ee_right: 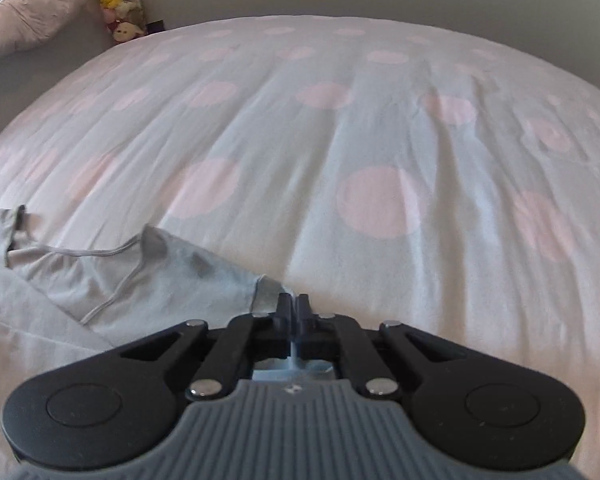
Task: Fold clothes
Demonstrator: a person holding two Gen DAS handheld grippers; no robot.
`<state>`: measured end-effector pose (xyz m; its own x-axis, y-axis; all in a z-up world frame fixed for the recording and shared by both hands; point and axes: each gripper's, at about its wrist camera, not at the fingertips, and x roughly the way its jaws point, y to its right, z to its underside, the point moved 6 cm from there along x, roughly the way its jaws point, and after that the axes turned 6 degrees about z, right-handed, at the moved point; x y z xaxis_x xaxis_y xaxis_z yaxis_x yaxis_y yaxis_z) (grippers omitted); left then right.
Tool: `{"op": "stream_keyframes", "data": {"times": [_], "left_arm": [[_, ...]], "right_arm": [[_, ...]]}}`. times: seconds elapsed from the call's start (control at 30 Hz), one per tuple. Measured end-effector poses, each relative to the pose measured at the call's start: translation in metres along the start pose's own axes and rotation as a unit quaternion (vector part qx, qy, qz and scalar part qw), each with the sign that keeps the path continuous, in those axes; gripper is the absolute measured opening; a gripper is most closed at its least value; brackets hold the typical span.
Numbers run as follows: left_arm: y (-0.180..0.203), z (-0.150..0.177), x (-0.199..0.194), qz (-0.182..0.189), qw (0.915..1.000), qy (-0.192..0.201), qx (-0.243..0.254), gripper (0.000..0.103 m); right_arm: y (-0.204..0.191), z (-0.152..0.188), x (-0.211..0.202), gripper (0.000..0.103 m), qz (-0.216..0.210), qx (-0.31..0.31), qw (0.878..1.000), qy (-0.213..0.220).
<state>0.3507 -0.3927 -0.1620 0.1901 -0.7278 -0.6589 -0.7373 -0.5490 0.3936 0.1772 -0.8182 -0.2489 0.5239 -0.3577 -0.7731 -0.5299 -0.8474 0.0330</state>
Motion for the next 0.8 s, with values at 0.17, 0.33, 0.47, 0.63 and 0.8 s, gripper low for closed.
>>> {"op": "stream_keyframes", "data": {"times": [0.17,0.33,0.47,0.63,0.8], "left_arm": [[-0.022,-0.006,0.022,-0.065,0.9974,-0.03,0.0,0.001],[-0.037,0.004,0.035,-0.045,0.9971,-0.043,-0.043,0.002],[-0.041,0.009,0.025,-0.018,0.9978,-0.023,-0.06,0.006],[-0.044,0.019,0.017,-0.014,0.9975,-0.014,-0.067,0.015],[-0.045,0.024,0.005,-0.002,0.9977,0.0,-0.068,0.024]], "right_arm": [[0.002,-0.003,0.01,0.002,0.029,0.013,0.999,0.009],[0.004,-0.001,0.002,0.013,0.027,0.023,0.999,0.013],[0.012,0.002,-0.026,0.028,0.028,0.04,0.998,0.045],[0.034,0.021,-0.041,0.028,0.005,0.116,0.992,0.037],[0.042,0.035,-0.028,0.034,-0.05,0.205,0.977,0.013]]}}
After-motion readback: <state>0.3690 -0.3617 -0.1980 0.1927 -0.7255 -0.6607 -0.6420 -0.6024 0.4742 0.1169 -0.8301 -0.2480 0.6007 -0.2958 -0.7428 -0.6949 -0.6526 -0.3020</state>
